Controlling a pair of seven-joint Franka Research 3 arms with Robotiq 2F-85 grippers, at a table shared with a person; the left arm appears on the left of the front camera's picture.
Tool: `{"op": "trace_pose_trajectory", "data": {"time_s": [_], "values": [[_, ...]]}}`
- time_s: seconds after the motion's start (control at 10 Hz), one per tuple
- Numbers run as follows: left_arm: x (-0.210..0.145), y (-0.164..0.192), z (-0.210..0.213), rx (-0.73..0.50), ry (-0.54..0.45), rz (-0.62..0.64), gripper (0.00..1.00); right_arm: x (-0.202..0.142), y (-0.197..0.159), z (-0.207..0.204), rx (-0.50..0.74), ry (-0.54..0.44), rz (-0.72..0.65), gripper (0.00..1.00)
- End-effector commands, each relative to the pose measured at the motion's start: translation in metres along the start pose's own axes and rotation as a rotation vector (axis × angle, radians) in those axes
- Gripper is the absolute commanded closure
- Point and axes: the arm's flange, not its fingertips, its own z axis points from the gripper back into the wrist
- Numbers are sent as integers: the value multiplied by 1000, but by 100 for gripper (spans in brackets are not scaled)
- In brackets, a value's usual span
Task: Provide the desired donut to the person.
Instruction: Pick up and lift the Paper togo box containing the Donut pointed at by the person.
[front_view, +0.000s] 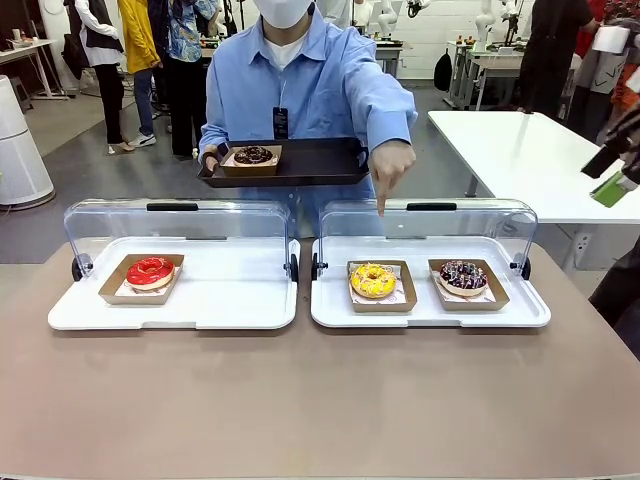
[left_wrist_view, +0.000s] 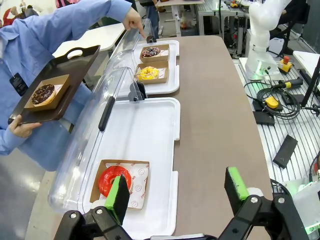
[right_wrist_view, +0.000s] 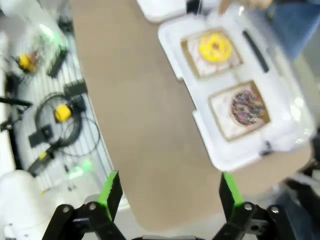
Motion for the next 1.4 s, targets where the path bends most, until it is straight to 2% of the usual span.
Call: {"op": "trace_pose_trajectory", "data": {"time_s": [0.0, 0.1, 0.3, 0.5, 0.8, 1.1, 1.2, 1.3], "values": [[1, 0, 1, 3, -15, -8, 0, 38, 6, -19, -66, 240, 24, 0], [1, 0, 1, 3, -15, -8, 0, 60, 14, -31, -118, 307, 52, 0], [1, 0, 1, 3, -15, -8, 0, 93, 32, -67, -146, 346, 76, 0], [1, 0, 1, 3, -15, -8, 0, 114, 44, -116, -181, 342, 147, 0], [1, 0, 1, 3, -15, -8, 0, 128, 48, -162, -120, 297, 172, 0], [1, 0, 1, 3, -15, -8, 0, 122, 43, -168, -111, 249, 152, 0], [1, 0, 1, 3, -15, -8, 0, 131, 47, -169, -114, 307, 190, 0], [1, 0, 1, 3, -15, -8, 0, 131, 47, -169, -114, 307, 190, 0]]}}
